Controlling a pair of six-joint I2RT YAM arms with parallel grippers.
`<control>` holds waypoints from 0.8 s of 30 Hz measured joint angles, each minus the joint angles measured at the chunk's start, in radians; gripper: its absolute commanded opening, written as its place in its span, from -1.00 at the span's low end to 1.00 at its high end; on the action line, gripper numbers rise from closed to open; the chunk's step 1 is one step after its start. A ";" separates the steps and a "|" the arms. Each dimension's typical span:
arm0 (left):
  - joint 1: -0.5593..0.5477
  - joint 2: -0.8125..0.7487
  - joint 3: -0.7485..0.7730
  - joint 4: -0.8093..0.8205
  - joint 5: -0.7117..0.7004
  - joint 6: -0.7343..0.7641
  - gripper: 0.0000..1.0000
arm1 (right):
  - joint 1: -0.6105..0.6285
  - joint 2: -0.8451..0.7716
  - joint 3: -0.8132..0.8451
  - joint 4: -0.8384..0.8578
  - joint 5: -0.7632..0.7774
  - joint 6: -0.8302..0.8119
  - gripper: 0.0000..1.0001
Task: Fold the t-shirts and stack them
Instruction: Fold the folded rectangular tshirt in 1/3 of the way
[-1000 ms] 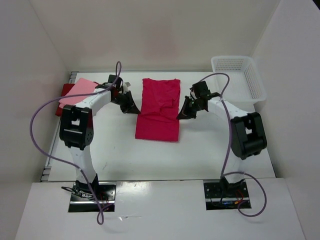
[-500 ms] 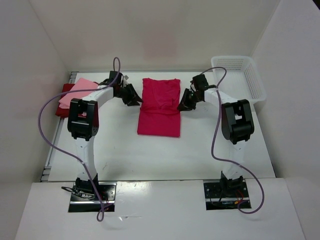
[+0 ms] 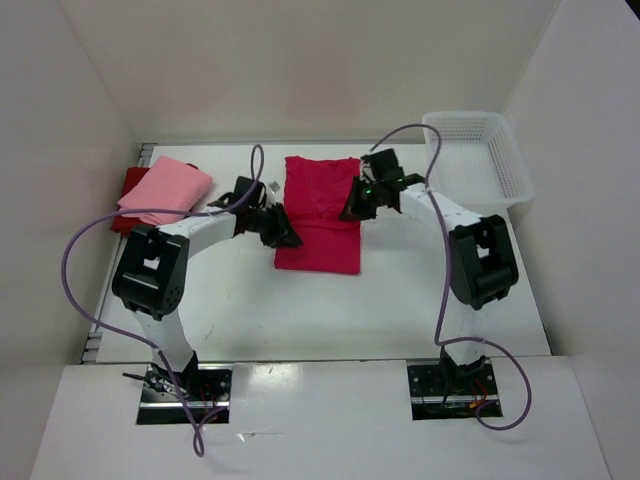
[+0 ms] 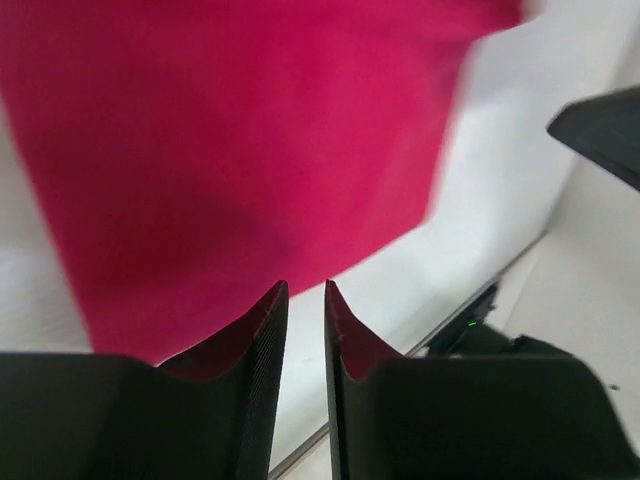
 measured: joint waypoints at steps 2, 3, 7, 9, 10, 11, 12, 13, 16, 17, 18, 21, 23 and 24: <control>-0.017 0.021 -0.060 -0.001 -0.006 -0.001 -0.45 | 0.064 0.055 0.008 0.009 -0.002 0.002 -1.00; -0.016 0.032 -0.081 -0.001 -0.011 -0.003 -0.45 | 0.091 0.088 0.014 0.014 -0.004 0.004 -1.00; -0.005 0.047 -0.130 0.000 -0.039 -0.007 -0.45 | 0.152 0.208 0.037 0.020 -0.005 0.015 -1.00; -0.005 0.047 -0.146 0.019 -0.045 -0.011 -0.45 | 0.152 0.248 0.056 0.024 0.000 0.025 -1.00; -0.005 0.045 -0.157 0.032 -0.044 -0.015 -0.45 | 0.150 0.261 0.063 0.029 0.004 0.029 -1.00; -0.005 0.040 -0.169 0.046 -0.044 -0.017 -0.45 | 0.147 0.273 0.071 0.037 0.010 0.031 -1.00; -0.004 0.032 -0.183 0.060 -0.044 -0.018 -0.45 | 0.145 0.280 0.076 0.048 0.021 0.035 -1.00; -0.005 0.023 -0.197 0.069 -0.045 -0.019 -0.45 | 0.144 0.285 0.080 0.058 0.036 0.040 -1.00; -0.007 0.000 -0.234 0.096 -0.045 -0.020 -0.45 | 0.143 0.289 0.095 0.089 0.105 0.049 -1.00; -0.008 -0.005 -0.240 0.097 -0.045 -0.019 -0.45 | 0.143 0.290 0.101 0.102 0.138 0.050 -1.00; -0.008 -0.010 -0.245 0.094 -0.046 -0.019 -0.45 | 0.143 0.291 0.107 0.114 0.171 0.052 -1.00; -0.008 -0.026 -0.248 0.062 -0.063 -0.018 -0.40 | 0.142 0.319 0.173 0.138 0.267 0.059 -1.00; -0.010 -0.046 -0.247 0.026 -0.087 -0.013 -0.21 | 0.138 0.355 0.264 0.136 0.311 0.064 -1.00; -0.010 -0.059 -0.247 0.008 -0.097 -0.008 -0.15 | 0.135 0.374 0.320 0.133 0.327 0.066 -1.00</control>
